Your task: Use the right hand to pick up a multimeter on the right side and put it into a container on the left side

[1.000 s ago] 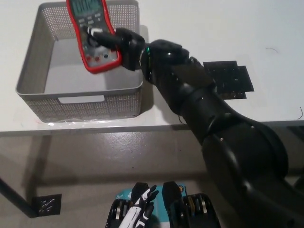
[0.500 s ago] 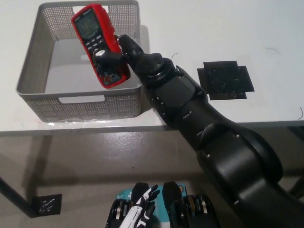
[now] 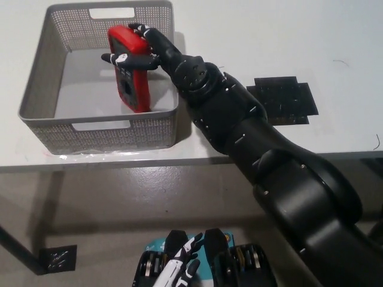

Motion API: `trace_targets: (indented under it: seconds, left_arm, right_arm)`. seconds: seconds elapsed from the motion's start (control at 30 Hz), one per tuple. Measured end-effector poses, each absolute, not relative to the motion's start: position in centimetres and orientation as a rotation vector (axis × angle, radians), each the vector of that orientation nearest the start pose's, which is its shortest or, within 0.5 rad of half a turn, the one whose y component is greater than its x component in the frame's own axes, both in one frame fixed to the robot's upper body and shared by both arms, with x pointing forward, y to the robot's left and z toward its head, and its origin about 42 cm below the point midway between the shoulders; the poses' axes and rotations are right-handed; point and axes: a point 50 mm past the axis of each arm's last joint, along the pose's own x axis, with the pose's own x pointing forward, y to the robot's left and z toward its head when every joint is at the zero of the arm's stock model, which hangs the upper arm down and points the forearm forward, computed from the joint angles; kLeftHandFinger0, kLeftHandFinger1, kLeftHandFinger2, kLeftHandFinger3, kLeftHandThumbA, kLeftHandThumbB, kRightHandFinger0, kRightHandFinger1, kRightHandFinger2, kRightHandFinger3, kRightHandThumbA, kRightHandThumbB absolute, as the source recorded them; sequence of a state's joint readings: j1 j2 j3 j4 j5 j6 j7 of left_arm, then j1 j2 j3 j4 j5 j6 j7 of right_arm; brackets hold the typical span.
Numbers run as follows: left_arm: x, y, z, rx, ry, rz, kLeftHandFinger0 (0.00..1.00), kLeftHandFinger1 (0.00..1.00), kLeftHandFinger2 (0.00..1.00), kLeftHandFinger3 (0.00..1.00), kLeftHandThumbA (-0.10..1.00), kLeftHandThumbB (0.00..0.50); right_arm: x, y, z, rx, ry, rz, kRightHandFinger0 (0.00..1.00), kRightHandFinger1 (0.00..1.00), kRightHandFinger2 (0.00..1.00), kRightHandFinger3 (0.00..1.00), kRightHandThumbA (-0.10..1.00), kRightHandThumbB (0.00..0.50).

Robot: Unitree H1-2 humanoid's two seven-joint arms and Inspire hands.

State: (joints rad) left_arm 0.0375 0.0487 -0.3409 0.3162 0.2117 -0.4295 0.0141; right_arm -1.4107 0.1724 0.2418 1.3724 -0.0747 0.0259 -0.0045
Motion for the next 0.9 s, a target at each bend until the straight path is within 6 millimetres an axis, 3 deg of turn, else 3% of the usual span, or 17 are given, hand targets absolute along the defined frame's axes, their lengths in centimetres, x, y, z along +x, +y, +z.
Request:
trace_targets:
  seconds: [0.17,0.3,0.37,0.47,0.67,0.73,0.83,0.9]
  left_arm:
    - [23.8,13.6,2.6,0.218,-0.102,-0.401,1.0,1.0,1.0,1.0,1.0,0.5]
    - [23.8,13.7,2.5,0.214,-0.099,-0.398,1.0,1.0,1.0,1.0,1.0,0.5]
    - [23.7,13.8,2.5,0.215,-0.096,-0.397,1.0,1.0,1.0,1.0,1.0,0.5]
    - [23.6,13.9,2.4,0.217,-0.093,-0.397,1.0,1.0,1.0,1.0,1.0,0.5]
    - [23.6,14.0,2.3,0.219,-0.087,-0.397,1.0,1.0,1.0,1.0,1.0,0.499]
    - [23.6,14.0,2.2,0.22,-0.084,-0.397,1.0,1.0,1.0,1.0,1.0,0.5]
    - [23.6,14.0,2.2,0.22,-0.08,-0.397,1.0,1.0,1.0,1.0,1.0,0.5]
    - [23.6,14.0,2.1,0.22,-0.079,-0.397,1.0,1.0,1.0,1.0,1.0,0.5]
  right_arm:
    - [55.2,2.9,34.7,-0.452,-0.105,0.485,1.0,1.0,1.0,1.0,0.98,0.443]
    - [55.7,0.8,36.4,-0.416,-0.198,0.471,1.0,1.0,1.0,1.0,1.0,0.442]
    - [55.9,-0.9,37.0,-0.401,-0.24,0.456,1.0,1.0,1.0,1.0,1.0,0.468]
    - [55.9,-3.1,37.1,-0.39,-0.275,0.434,1.0,1.0,1.0,1.0,1.0,0.425]
    - [55.2,-8.1,36.9,-0.377,-0.328,0.378,1.0,1.0,1.0,1.0,1.0,0.471]
    - [54.8,-9.9,36.8,-0.366,-0.344,0.356,1.0,1.0,1.0,1.0,0.96,0.424]
    - [53.9,-12.1,36.3,-0.344,-0.36,0.329,1.0,1.0,1.0,1.0,0.94,0.437]
    - [53.0,-13.6,35.5,-0.329,-0.365,0.313,1.0,1.0,1.0,1.0,0.94,0.41]
